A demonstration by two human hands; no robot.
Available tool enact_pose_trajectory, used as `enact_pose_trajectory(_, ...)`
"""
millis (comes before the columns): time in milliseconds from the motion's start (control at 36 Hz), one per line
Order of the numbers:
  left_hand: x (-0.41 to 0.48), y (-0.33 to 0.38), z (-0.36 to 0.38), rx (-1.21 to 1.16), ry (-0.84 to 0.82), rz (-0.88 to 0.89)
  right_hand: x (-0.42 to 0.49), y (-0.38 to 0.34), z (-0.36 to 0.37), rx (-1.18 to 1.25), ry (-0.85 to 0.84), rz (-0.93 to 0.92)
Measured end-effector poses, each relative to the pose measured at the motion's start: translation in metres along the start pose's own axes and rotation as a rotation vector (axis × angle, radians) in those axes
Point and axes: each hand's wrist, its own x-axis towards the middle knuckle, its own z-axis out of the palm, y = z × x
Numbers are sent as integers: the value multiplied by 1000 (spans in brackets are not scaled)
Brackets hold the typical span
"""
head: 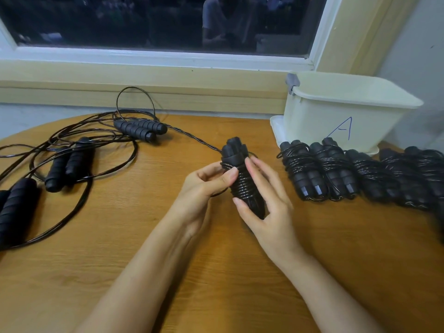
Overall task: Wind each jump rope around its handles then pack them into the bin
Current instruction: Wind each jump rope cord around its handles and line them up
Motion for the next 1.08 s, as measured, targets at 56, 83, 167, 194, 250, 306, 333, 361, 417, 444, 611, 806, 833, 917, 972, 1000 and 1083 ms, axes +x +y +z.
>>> enact_pose_trajectory(56,0,-2,3,-18,47,-8,-1,1,3,-57,-22,-17)
enact_pose_trajectory(83,-1,-2,6,-41,65,-11,-2,2,4,-92,-38,-22)
enact_pose_trajectory(167,-1,-3,11,-84,95,-16,-2,1,6,-191,-92,-22)
enact_pose_trajectory(194,-1,-4,12,-82,97,-13,-1,1,6,-210,-107,-22)
enact_pose_trajectory(250,-1,-4,14,-80,97,5,-1,2,5,-209,-113,-22)
enact_pose_trajectory(306,-2,-4,15,-44,96,43,-1,3,3,-182,-90,-18)
enact_pose_trajectory(333,-2,-4,14,-2,91,69,0,3,2,-163,-77,-13)
enact_pose_trajectory(361,-3,-3,15,59,84,100,0,3,1,-138,-65,-3)
enact_pose_trajectory(417,-4,-3,16,192,63,152,2,3,1,-85,-46,23)
enact_pose_trajectory(444,-3,-4,16,246,51,168,2,3,0,-74,-41,32)
enact_pose_trajectory(611,2,-10,11,621,221,438,5,9,-5,-11,3,113)
enact_pose_trajectory(806,6,-14,2,1138,389,837,6,13,-6,49,-4,179)
enact_pose_trajectory(833,6,-13,1,1202,400,843,6,13,-6,54,-4,183)
enact_pose_trajectory(917,7,-12,-4,1358,333,786,6,14,-7,73,-6,200)
enact_pose_trajectory(972,10,-14,-8,1435,252,731,7,15,-9,73,-8,211)
enact_pose_trajectory(1000,11,-16,-10,1460,215,710,7,15,-10,76,-10,224)
enact_pose_trajectory(1083,13,-17,-13,1481,168,684,8,16,-13,91,-10,259)
